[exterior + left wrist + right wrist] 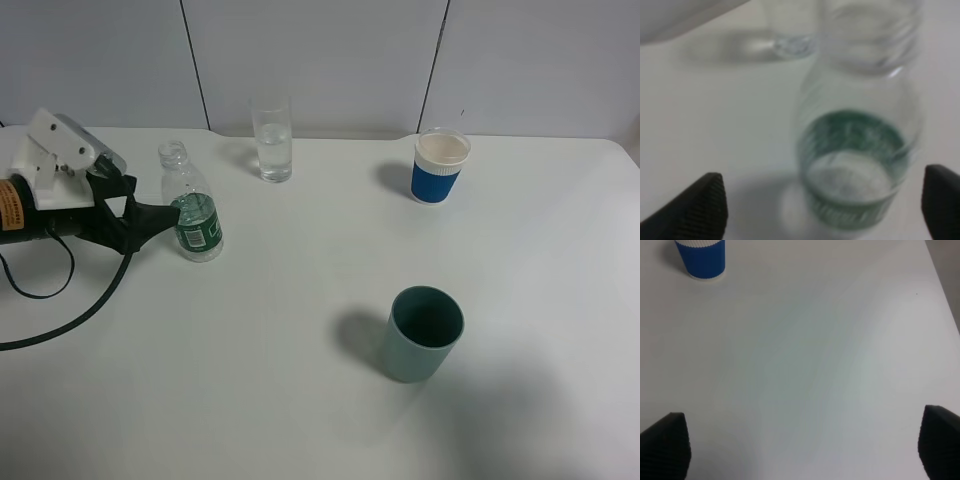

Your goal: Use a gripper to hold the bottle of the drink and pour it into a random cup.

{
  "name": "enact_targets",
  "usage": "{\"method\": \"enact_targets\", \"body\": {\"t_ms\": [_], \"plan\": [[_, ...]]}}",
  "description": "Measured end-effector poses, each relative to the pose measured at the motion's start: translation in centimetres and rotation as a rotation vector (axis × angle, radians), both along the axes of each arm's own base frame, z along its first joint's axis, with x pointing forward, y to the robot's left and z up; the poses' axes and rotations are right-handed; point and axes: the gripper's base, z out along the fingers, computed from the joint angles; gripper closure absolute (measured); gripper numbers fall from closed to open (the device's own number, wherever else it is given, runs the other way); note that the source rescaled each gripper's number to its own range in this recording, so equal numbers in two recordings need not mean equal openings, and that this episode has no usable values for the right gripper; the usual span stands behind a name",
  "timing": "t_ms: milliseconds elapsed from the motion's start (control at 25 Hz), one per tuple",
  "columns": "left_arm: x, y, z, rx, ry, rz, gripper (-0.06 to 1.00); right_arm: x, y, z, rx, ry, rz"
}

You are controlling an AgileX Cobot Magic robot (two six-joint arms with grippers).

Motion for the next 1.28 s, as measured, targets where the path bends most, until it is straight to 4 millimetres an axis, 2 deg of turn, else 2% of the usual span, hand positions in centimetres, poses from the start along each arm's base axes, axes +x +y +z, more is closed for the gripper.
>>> {"method": "enact_targets", "body": {"t_ms": [280, 640, 960, 1120, 1280], "plan": [[-1.6, 2.8, -0.9, -0.151, 0.115, 0.193, 0.2, 0.0, 0.0, 0.0, 0.0, 0.0, 0.0], [-3.2, 2.8, -1.3, -0.287, 0.201, 0.255, 0.2, 0.0, 0.0, 0.0, 0.0, 0.0, 0.0], [-3.7, 3.1, 1.6, -0.363, 0.137, 0.353, 0.2, 0.0, 0.0, 0.0, 0.0, 0.0, 0.0], [-4.5, 4.2, 3.6, -0.353, 0.108, 0.518, 0.2, 0.0, 0.0, 0.0, 0.0, 0.0, 0.0], [-6.2, 5.4, 6.1, -0.34, 0.027, 0.695, 0.2, 0.0, 0.0, 0.0, 0.0, 0.0, 0.0]]}}
